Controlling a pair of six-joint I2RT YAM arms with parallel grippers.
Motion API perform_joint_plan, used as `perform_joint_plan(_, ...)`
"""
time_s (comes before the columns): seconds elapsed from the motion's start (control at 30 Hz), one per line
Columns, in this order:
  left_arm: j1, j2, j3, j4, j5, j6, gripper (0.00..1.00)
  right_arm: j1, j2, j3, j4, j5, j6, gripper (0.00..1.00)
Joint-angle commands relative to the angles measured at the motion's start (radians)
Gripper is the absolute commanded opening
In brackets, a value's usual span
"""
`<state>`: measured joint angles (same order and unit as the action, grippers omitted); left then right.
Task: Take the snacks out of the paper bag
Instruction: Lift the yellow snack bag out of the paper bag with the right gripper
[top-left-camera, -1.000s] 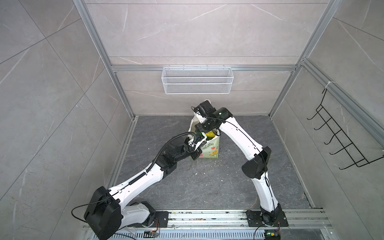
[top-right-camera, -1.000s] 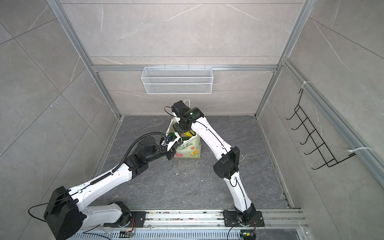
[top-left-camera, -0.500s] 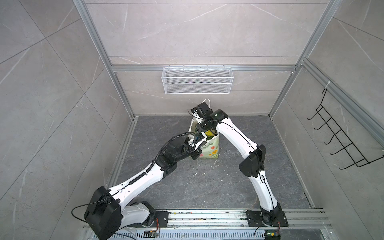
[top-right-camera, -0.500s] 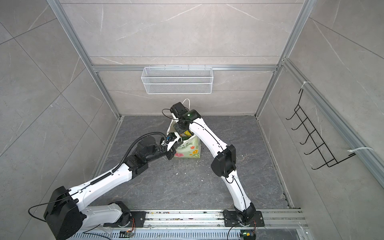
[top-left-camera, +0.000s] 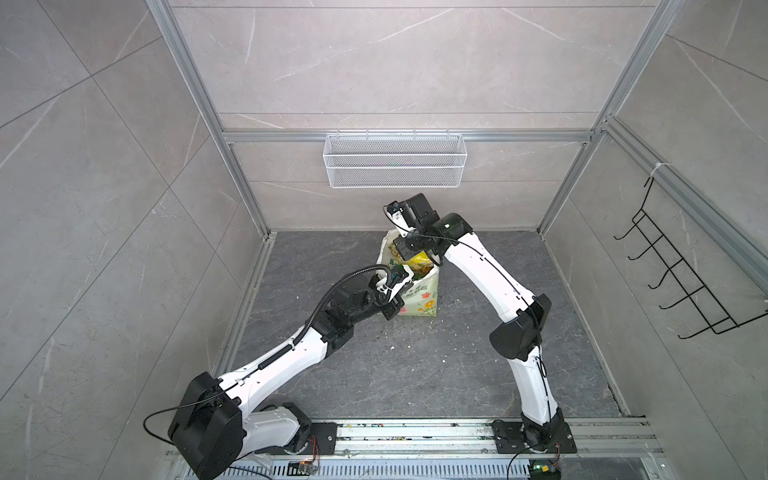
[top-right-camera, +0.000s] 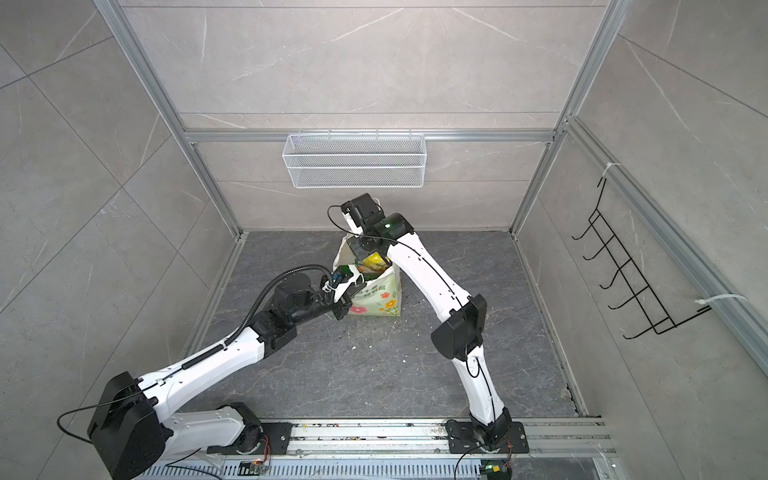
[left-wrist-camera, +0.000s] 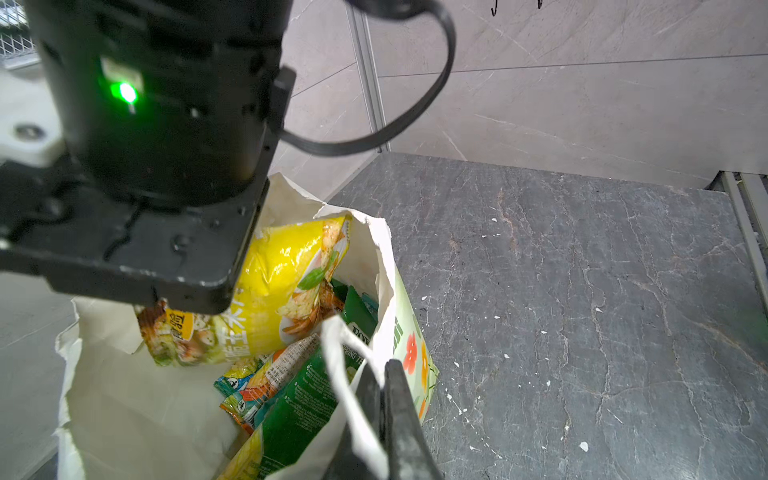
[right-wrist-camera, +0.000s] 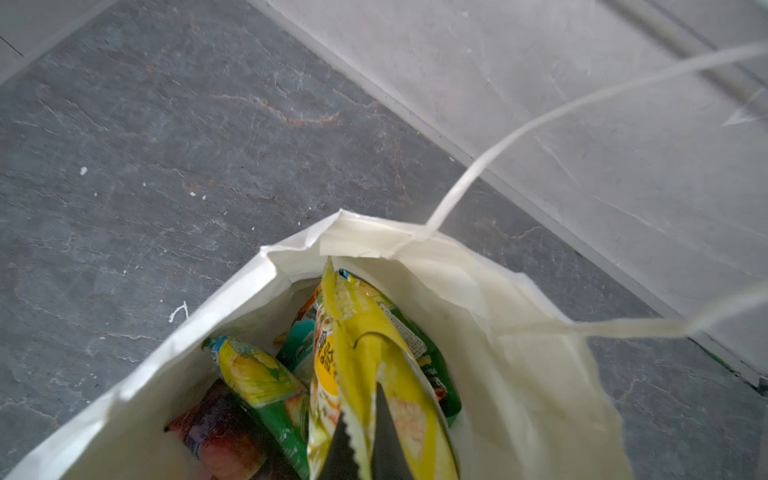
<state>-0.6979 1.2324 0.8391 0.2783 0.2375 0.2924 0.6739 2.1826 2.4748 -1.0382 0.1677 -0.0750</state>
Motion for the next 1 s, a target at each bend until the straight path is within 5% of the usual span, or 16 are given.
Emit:
perform_joint_plan(0.0, 0.0, -0.008, -0.006, 0.047, -0.003, 0.008, 0.05, 0.006, -0.053, 0.001, 0.016, -0.019, 0.015, 0.01)
perform_joint_plan(0.27, 0.0, -0.018, -0.007, 0.05, -0.002, 0.004, 0.1, 0.0, -0.12, 0.028, 0.044, -0.075, 0.046, 0.0)
perform_joint_plan(0.47, 0.0, -0.027, -0.008, 0.055, 0.0, -0.002, 0.3, -0.033, -0.181, 0.044, 0.062, -0.093, 0.091, 0.0)
perform_joint_plan(0.73, 0.0, -0.039, -0.008, 0.084, 0.0, -0.017, 0.38, -0.15, -0.29, 0.047, 0.111, -0.225, 0.21, 0.0)
perform_joint_plan(0.97, 0.0, -0.087, -0.011, 0.086, 0.015, -0.042, 0.43, -0.336, -0.477, -0.234, 0.234, -0.336, 0.288, 0.0)
